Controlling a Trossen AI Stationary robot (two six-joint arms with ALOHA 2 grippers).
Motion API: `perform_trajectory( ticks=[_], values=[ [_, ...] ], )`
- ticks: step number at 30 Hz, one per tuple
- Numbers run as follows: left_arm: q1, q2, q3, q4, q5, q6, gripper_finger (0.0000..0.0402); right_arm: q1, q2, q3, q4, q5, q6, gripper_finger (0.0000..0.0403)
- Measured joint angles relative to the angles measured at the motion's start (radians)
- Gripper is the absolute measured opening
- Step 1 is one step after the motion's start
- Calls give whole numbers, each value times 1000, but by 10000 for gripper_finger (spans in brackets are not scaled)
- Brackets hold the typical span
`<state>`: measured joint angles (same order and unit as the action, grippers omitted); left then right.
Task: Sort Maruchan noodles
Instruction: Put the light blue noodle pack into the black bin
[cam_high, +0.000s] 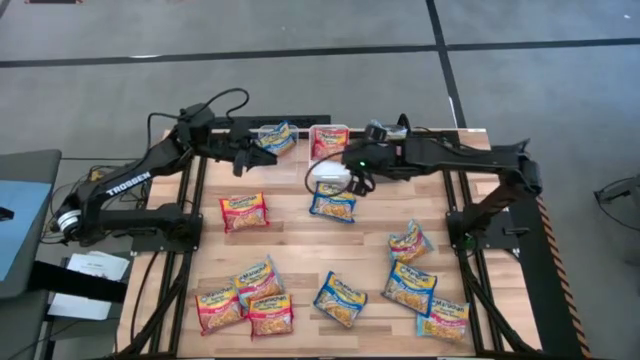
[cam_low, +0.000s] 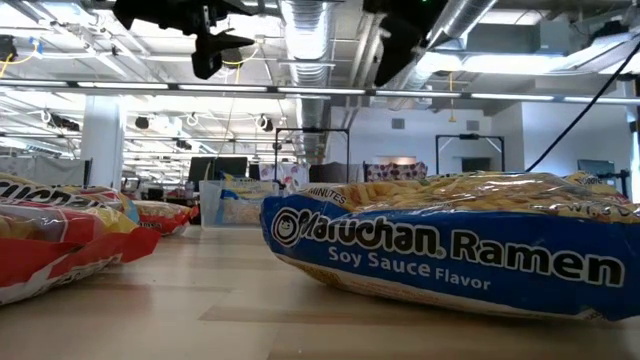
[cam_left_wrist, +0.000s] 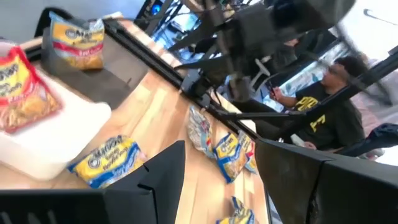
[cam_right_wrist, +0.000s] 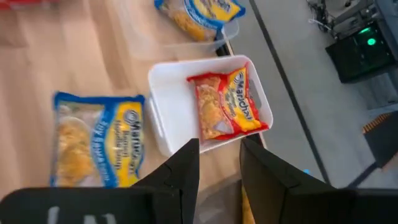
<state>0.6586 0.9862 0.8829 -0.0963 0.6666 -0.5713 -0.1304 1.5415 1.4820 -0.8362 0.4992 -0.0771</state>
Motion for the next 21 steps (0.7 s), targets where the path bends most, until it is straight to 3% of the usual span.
perform_trajectory(
  ticks=[7, 14, 21],
  values=[
    [0, -57, 0, -121, 2, 3, 184, 82, -70, 0, -35, 0, 114, 139],
    [-24, -137, 0, -414, -2, 95, 184, 152, -93, 0, -60, 0, 168, 139],
    [-155, -209, 0, -622, -157, 93, 184, 187, -83, 0, -63, 0, 186, 140]
  ],
)
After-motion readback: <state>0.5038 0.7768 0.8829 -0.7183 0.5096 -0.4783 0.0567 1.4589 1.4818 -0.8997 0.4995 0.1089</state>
